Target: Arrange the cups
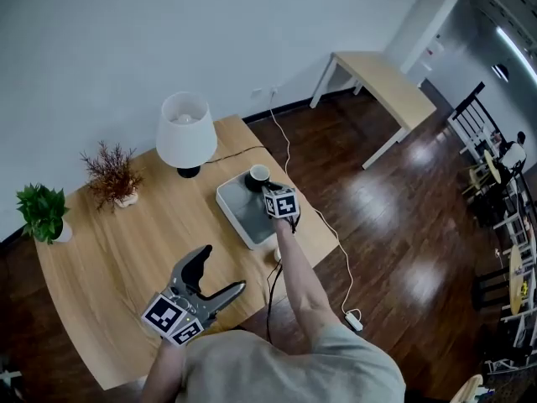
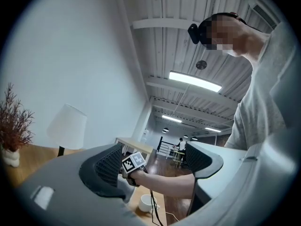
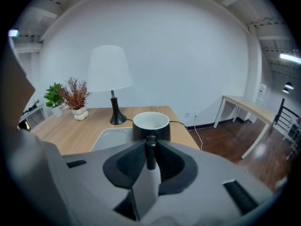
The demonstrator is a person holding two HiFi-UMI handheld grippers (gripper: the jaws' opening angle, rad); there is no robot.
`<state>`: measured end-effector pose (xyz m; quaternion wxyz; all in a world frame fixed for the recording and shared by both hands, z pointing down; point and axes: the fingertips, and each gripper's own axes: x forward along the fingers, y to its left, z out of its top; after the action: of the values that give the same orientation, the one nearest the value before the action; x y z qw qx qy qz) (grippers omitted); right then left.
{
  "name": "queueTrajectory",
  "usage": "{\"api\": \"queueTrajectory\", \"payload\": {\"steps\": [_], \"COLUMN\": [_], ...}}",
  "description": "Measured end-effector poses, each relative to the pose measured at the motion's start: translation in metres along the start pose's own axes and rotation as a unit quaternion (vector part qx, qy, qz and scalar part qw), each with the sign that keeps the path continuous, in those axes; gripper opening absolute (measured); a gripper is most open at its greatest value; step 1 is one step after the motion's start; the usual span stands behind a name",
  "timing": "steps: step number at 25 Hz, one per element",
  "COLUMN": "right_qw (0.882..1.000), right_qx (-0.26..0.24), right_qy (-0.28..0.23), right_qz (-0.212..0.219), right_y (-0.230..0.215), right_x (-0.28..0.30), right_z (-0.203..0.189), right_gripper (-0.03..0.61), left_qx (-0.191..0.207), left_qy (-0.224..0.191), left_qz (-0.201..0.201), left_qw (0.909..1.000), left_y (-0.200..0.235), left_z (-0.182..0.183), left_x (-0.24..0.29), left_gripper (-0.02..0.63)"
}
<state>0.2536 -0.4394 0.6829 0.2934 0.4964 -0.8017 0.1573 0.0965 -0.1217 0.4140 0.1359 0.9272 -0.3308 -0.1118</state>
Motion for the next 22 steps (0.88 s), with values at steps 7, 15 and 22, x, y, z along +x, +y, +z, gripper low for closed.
{"api": "queueTrajectory", "payload": {"steps": [7,15,22], "right_qw": [1.000,0.999,0.993], "right_qx": [0.013,0.033,0.073], "right_qy": [0.001,0.005,-0.090], "right_qz": [-0.010,-0.026,0.032], "right_y": [0.000,0.000,0.033], "right_x": [0.008,-0.003,-0.094], "right_z": [-0.010,-0.021,-0.001], "right_gripper": [0.083,0.123,0.170], "left_qx": [0.000,-0.004,-0.022], "left_qy": [0.001,-0.003,-0.002], "left_qz": [0.005,-0.006,-0.025], "left_qw": [1.0000,1.0000,0.9994], "left_y": [0.002,-0.004,-0.007], "left_z": [-0.001,-0.003,-0.012], "left_x": [0.000,0.000,0.007], "left_gripper": [0.428,0.428,0.428]}}
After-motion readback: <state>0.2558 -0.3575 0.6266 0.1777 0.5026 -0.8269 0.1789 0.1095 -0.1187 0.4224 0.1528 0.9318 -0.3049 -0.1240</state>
